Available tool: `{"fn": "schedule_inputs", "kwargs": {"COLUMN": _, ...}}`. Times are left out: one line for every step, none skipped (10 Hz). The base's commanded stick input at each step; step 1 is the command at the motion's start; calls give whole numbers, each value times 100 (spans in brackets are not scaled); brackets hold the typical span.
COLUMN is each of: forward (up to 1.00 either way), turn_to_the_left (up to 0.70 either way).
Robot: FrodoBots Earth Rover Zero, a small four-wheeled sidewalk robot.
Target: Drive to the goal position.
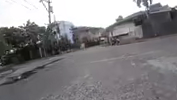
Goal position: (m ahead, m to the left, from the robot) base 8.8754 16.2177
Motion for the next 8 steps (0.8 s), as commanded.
{"fn": "schedule_inputs", "kwargs": {"forward": 100, "turn_to_the_left": 2}}
{"fn": "schedule_inputs", "kwargs": {"forward": 100, "turn_to_the_left": 2}}
{"fn": "schedule_inputs", "kwargs": {"forward": 100, "turn_to_the_left": 2}}
{"fn": "schedule_inputs", "kwargs": {"forward": 100, "turn_to_the_left": 2}}
{"fn": "schedule_inputs", "kwargs": {"forward": 100, "turn_to_the_left": 2}}
{"fn": "schedule_inputs", "kwargs": {"forward": 100, "turn_to_the_left": 2}}
{"fn": "schedule_inputs", "kwargs": {"forward": 100, "turn_to_the_left": 2}}
{"fn": "schedule_inputs", "kwargs": {"forward": 100, "turn_to_the_left": 2}}
